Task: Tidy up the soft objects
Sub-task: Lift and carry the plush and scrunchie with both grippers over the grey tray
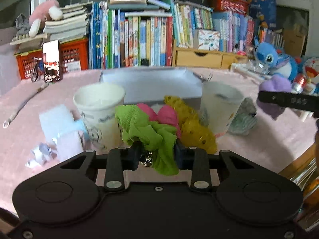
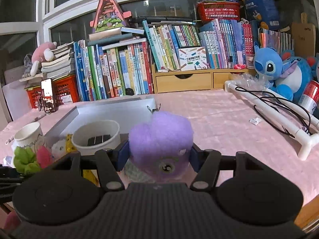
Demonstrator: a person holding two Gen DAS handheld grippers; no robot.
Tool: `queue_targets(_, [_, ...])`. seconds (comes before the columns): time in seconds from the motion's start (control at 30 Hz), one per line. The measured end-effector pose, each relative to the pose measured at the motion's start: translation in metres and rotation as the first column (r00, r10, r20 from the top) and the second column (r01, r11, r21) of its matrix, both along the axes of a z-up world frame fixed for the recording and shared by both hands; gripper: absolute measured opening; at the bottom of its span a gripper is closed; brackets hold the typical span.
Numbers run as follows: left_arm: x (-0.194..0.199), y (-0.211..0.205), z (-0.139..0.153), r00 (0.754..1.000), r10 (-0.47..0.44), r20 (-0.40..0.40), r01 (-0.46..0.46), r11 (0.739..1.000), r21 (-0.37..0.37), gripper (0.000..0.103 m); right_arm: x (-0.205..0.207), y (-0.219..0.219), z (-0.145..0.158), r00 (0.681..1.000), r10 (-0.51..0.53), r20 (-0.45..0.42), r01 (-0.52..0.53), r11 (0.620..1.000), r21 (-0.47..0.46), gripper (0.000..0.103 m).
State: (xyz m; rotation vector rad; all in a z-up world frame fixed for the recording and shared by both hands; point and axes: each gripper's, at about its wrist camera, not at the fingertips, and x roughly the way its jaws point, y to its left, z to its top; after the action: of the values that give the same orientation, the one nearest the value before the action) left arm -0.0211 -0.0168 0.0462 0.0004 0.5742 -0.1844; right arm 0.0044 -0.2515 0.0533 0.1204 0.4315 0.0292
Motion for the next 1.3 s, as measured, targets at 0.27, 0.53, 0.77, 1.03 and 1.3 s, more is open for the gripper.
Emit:
queue_targets(0.27, [0.017,0.001,0.049,0.998,-0.056,0.027,0.057,0.998,-0.027,0.032,0.024,-0.009,0.020,0.999,0.033,0.004,-0.033,0.999,0.033,0.064])
queue_targets(0.53, [0.076,0.016,0.088,0.998,-0.058,-0.007,0.056,0.993,-0.102,0.032,0.068,-0.010,0.040,0.985,0.164,-0.046,-0.161,0.985,0.069,0.064])
queue_targets(0.77, [0.156,0.025,0.099,0.987,-0.063,-0.151,0.036,0.985,-0.170,0.032,0.138,-0.015,0.042,0.942,0.268,-0.201,-0.225,0.951,0.210,0.064])
queue_targets(1.03, [0.233,0.024,0.074,0.947,-0.030,-0.320,-0.027,0.985,-0.171,0.032,0.181,0.014,0.033,0.891,0.346,-0.292,-0.311,0.937,0.160,0.065])
queue_targets(1.3, [0.274,0.011,0.041,0.908,-0.004,-0.419,-0.068,0.985,-0.158,0.032,0.217,0.037,0.015,0.838,0.372,-0.399,-0.344,0.928,0.141,0.065])
